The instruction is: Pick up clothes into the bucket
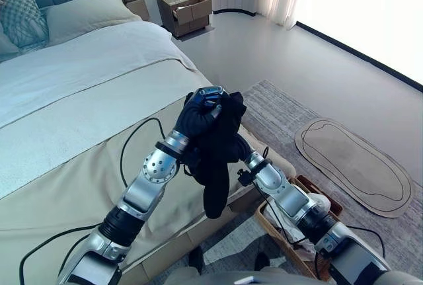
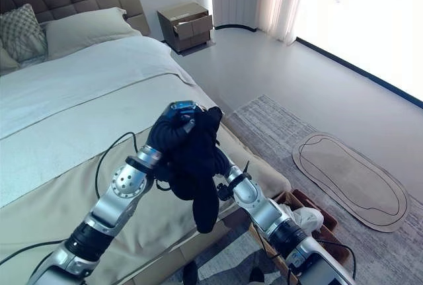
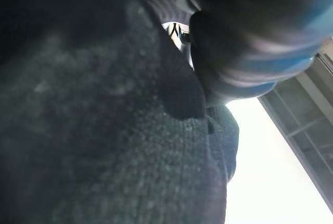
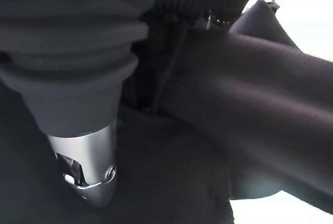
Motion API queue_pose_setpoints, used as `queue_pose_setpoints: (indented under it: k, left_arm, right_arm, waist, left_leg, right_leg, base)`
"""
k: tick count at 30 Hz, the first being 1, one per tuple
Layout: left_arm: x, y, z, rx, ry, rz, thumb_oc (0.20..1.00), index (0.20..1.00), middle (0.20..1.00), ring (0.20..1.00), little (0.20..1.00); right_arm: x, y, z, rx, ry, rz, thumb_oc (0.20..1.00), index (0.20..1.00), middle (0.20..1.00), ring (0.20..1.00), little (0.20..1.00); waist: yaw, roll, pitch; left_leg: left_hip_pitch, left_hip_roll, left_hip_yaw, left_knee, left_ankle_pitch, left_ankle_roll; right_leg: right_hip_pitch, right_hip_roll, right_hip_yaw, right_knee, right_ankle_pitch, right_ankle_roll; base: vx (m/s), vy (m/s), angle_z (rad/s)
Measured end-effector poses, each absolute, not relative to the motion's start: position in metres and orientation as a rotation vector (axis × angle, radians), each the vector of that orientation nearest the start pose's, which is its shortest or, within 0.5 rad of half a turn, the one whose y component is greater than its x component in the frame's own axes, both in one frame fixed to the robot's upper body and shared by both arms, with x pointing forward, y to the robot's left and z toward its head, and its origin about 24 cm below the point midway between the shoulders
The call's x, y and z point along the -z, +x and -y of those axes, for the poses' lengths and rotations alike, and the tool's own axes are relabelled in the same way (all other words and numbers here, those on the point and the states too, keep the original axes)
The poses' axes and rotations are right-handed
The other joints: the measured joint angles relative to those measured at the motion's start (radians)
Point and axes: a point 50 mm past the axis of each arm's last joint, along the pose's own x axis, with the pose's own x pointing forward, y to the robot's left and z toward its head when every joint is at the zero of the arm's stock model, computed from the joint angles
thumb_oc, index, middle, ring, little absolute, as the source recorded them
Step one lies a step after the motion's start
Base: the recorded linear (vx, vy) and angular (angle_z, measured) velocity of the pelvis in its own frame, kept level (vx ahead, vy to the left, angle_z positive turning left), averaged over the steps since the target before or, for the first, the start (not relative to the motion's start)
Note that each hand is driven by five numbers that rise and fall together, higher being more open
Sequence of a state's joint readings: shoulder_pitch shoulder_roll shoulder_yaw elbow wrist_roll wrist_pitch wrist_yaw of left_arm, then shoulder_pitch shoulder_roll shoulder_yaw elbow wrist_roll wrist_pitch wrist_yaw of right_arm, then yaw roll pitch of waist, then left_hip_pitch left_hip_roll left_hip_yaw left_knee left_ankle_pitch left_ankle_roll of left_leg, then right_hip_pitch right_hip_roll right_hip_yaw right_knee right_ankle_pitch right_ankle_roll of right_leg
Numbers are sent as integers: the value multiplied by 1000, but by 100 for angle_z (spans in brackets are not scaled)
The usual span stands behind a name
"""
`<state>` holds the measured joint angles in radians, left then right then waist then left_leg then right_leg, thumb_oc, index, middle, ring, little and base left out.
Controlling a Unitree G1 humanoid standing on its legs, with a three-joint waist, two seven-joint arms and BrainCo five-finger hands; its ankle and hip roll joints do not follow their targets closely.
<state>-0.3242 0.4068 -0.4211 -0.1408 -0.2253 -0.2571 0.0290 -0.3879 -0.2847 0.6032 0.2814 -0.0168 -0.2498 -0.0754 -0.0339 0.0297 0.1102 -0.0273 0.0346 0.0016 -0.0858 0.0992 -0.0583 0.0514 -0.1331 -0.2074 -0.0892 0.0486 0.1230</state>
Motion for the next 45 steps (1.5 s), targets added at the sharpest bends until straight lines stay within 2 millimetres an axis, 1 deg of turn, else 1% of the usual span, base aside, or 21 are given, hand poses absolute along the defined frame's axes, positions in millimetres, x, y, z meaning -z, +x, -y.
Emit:
queue_pose_setpoints:
  k: [1, 2, 3, 6, 11, 15, 17, 21, 22, 24, 25, 27, 28, 29, 30, 31, 33, 38, 41, 43, 45]
  left_arm:
    - [-151, 268, -94, 509, 129, 562, 200, 200, 200, 200, 200]
    - [-151, 268, -94, 512, 118, 558, 200, 200, 200, 200, 200]
    - [-150, 268, -93, 518, 102, 552, 200, 200, 200, 200, 200]
    - [-148, 266, -88, 544, 72, 536, 200, 200, 200, 200, 200]
    - [-162, 257, -80, 579, 27, 599, 200, 200, 200, 200, 200]
    - [-163, 257, -80, 578, 22, 608, 200, 200, 200, 200, 200]
    - [-163, 257, -80, 576, 22, 608, 200, 200, 200, 200, 200]
    - [-164, 257, -84, 555, 16, 619, 200, 200, 200, 200, 200]
    - [-164, 257, -85, 552, 16, 619, 200, 200, 200, 200, 200]
    - [-162, 256, -92, 523, 1, 618, 200, 200, 200, 200, 200]
    - [-161, 256, -95, 511, -14, 611, 200, 200, 200, 200, 200]
    - [-158, 257, -102, 482, -44, 594, 200, 200, 200, 200, 200]
    - [-156, 255, -106, 466, -53, 591, 200, 200, 200, 200, 200]
    - [-153, 254, -108, 457, -63, 580, 498, 498, 498, 498, 498]
    - [-147, 253, -112, 442, -80, 553, 1000, 1000, 1000, 1000, 1000]
    - [-144, 252, -115, 434, -82, 544, 1000, 1000, 1000, 1000, 1000]
    - [-134, 249, -122, 410, -80, 502, 1000, 1000, 1000, 1000, 1000]
    - [-114, 245, -131, 387, -72, 432, 1000, 1000, 1000, 1000, 1000]
    - [-102, 242, -146, 321, -71, 387, 1000, 1000, 1000, 1000, 1000]
    - [-86, 237, -156, 272, -77, 330, 1000, 1000, 1000, 1000, 1000]
    - [-76, 235, -160, 244, -91, 295, 1000, 1000, 1000, 1000, 1000]
  right_arm:
    - [-66, 285, 59, -566, -403, 279, 859, 859, 859, 859, 859]
    - [-66, 285, 59, -565, -402, 279, 652, 652, 652, 652, 652]
    - [-66, 285, 59, -564, -398, 278, 200, 200, 200, 200, 200]
    - [-65, 284, 56, -574, -387, 271, 200, 200, 200, 200, 200]
    - [-57, 277, 46, -635, -394, 241, 200, 200, 200, 200, 200]
    - [-53, 276, 48, -634, -395, 225, 200, 200, 200, 200, 200]
    - [-51, 275, 52, -612, -382, 212, 200, 200, 200, 200, 200]
    - [-37, 272, 76, -502, -295, 126, 200, 200, 200, 200, 200]
    - [-36, 272, 79, -488, -282, 113, 200, 200, 200, 200, 200]
    - [-27, 269, 101, -391, -211, 56, 200, 200, 200, 200, 200]
    - [-25, 268, 107, -361, -182, 42, 200, 200, 200, 200, 200]
    - [-22, 267, 125, -271, -123, 15, 200, 200, 200, 200, 200]
    - [-20, 265, 138, -205, -76, 4, 200, 200, 200, 200, 200]
    - [-18, 263, 146, -164, -46, -5, 200, 200, 200, 200, 200]
    - [-16, 260, 159, -99, -2, -16, 200, 200, 200, 200, 200]
    - [-15, 257, 165, -68, 21, -12, 200, 200, 200, 200, 200]
    - [-20, 249, 186, 27, 104, 16, 200, 200, 200, 200, 200]
    - [-32, 239, 225, 183, 117, 99, 200, 200, 200, 200, 200]
    - [-39, 232, 241, 252, 122, 150, 200, 200, 200, 200, 200]
    - [-42, 228, 254, 317, 139, 175, 200, 200, 200, 200, 200]
    - [-45, 225, 263, 366, 161, 201, 200, 200, 200, 200, 200]
  waist:
    - [0, 0, 0]
    - [0, 0, 0]
    - [0, 0, 0]
    - [2, 0, 0]
    - [1, 0, -1]
    - [0, 1, -10]
    - [-1, 1, -15]
    - [1, 1, -17]
    - [0, 1, -17]
    - [-2, 1, -18]
    - [-4, 2, -18]
    - [-6, 1, -18]
    - [-5, 1, -18]
    - [-2, 1, -19]
    - [-5, 1, -20]
    - [-3, 2, -20]
    - [-6, 2, -21]
    - [-13, 3, -25]
    - [-17, 1, -31]
    - [-26, 1, -40]
    - [-29, 0, -43]
  left_leg:
    - [1, 0, 0, 0, 0, 0]
    - [1, 0, 0, 0, 0, 0]
    - [3, 0, 0, 0, 0, 0]
    - [16, 0, -1, 0, 0, 0]
    - [16, 1, -2, 0, 0, 0]
    - [15, 1, -3, 0, 0, 0]
    - [16, 2, -3, 0, 0, 0]
    - [16, 1, -3, 0, 0, 0]
    - [16, 1, -3, 0, 0, 0]
    - [17, 2, -2, 0, 0, 0]
    - [17, 2, -1, -1, -1, 0]
    - [19, 4, 2, -1, -1, 0]
    - [24, 5, 5, -1, -3, -2]
    - [31, 6, 9, -1, -4, -3]
    - [40, 7, 13, -1, -6, -5]
    - [42, 8, 15, -1, -9, -7]
    - [45, 12, 22, -1, -11, -10]
    - [50, 17, 33, -2, -20, -11]
    - [49, 20, 40, -2, -23, -13]
    - [48, 21, 47, -2, -25, -13]
    - [49, 21, 49, -2, -23, -16]
  right_leg:
    - [1, 0, 0, 0, 0, 0]
    - [1, 0, 0, 0, 0, 0]
    - [3, 0, 0, 0, 0, 0]
    - [15, 1, -1, 0, -1, 0]
    - [16, 2, -1, 0, -1, 0]
    - [16, 2, -1, 0, -1, 0]
    - [16, 2, -1, 0, -1, 0]
    - [16, 2, -1, 0, -1, 0]
    - [16, 2, -1, 0, -1, 0]
    - [16, 2, -1, 0, -1, 0]
    - [17, 2, 0, 0, -1, 0]
    - [16, 3, 3, 0, -1, -1]
    - [19, 4, 6, 0, -1, 0]
    - [25, 3, 7, 0, -1, -1]
    - [27, 5, 10, 0, -2, -2]
    - [33, 3, 10, 0, -4, -4]
    - [30, 7, 19, 0, -5, -6]
    - [24, 9, 33, 0, -7, -7]
    - [19, 11, 35, 0, -9, -5]
    - [15, 11, 43, 0, -8, -6]
    - [14, 12, 47, 0, -8, -6]
  base:
    - [0, 0, 0]
    - [0, 0, 0]
    - [0, 0, 0]
    - [0, 0, 0]
    - [0, 0, 0]
    - [0, 0, 0]
    - [0, 0, 0]
    - [0, 0, 0]
    - [0, 0, 0]
    - [23, -5, 0]
    - [47, -7, -2]
    - [15, -5, -5]
    - [-12, -4, -9]
    - [47, -10, -10]
    - [-24, -5, -8]
    - [2, -9, -10]
    - [6, -13, -11]
    - [-14, -11, -8]
    - [-8, -17, -8]
    - [-6, -21, -9]
    - [-13, -16, -5]
